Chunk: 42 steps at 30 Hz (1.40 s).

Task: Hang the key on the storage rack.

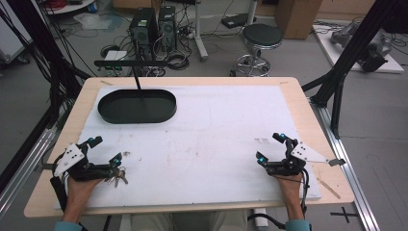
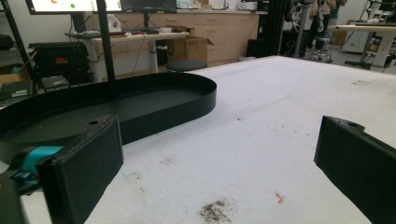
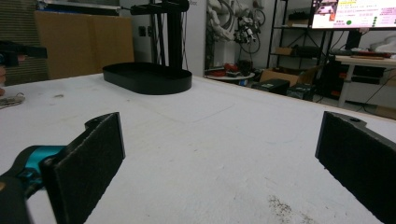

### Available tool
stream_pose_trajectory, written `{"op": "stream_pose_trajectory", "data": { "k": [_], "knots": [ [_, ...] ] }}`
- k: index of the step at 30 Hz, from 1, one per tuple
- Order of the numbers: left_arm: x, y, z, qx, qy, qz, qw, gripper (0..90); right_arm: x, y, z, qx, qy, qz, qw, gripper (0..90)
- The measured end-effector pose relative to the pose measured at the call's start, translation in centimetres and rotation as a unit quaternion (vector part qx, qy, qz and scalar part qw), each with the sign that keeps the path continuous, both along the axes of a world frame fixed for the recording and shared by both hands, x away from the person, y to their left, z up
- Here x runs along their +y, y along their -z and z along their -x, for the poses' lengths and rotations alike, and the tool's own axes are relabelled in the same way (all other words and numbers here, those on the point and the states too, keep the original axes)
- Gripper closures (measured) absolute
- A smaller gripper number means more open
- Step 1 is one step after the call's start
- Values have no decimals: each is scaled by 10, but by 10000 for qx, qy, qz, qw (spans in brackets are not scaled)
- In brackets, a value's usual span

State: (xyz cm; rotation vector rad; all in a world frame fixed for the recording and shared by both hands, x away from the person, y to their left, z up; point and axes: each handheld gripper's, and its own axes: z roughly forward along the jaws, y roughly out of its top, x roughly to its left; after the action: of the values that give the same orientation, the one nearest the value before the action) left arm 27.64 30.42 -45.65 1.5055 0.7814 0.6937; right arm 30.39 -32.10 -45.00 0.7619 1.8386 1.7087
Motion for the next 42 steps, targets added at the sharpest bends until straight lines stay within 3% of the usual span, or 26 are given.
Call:
{"op": "stream_pose_trajectory", "data": {
  "k": [5, 10, 11, 12, 16, 18, 22, 24, 27, 28, 29, 32, 34, 39, 42],
  "knots": [
    [2, -9, 1, -36, 52, -107, 9999, 17, 0, 0, 0, -13, -5, 5, 10000, 5],
    [4, -30, 2, 1, 203, -266, 9994, 17, 0, 0, 0, 2, -13, -13, 10000, 5],
    [5, -41, 0, 91, 323, -400, 9986, 17, 0, 0, 0, 0, -12, -3, 10000, 5],
    [5, -41, 0, 91, 323, -400, 9986, 17, 0, 0, 0, -1, -9, -3, 10000, 5],
    [5, -63, -5, 297, 552, -816, 9947, 17, 0, 0, 0, 7, -4, -16, 10000, 5],
    [3, -73, -9, 422, 672, -1108, 9907, 17, 0, 0, 0, 0, -9, -8, 10000, 5],
    [-4, -87, -16, 743, 993, -1573, 9797, 17, 0, 0, 0, -1, -3, -4, 10000, 5],
    [-8, -92, -19, 871, 1186, -1816, 9723, 17, 0, 0, 0, -17, 0, 4, 10000, 5],
    [-14, -99, -22, 1034, 1396, -2322, 9570, 17, 0, 0, 0, 17, -6, -16, 10000, 5],
    [-18, -102, -24, 1096, 1494, -2540, 9493, 18, 0, 0, 0, 15, -1, -15, 10000, 5],
    [-18, -102, -24, 1096, 1494, -2540, 9493, 27, 0, 0, 0, 4, -2, -12, 10000, 5],
    [-20, -107, -26, 1188, 1743, -2770, 9374, 82, 0, 0, 0, 25, -6, -21, 10000, 5],
    [-22, -107, -27, 1199, 1814, -2807, 9348, 88, 0, 0, 0, 29, -3, -21, 10000, 5],
    [-24, -101, -30, 1401, 2024, -2970, 9226, 88, 0, 0, 0, 7, 6, -14, 10000, 5],
    [-25, -97, -30, 1499, 2263, -3080, 9118, 110, 0, 0, 0, 16, 4, -18, 10000, 5]
  ]
}}
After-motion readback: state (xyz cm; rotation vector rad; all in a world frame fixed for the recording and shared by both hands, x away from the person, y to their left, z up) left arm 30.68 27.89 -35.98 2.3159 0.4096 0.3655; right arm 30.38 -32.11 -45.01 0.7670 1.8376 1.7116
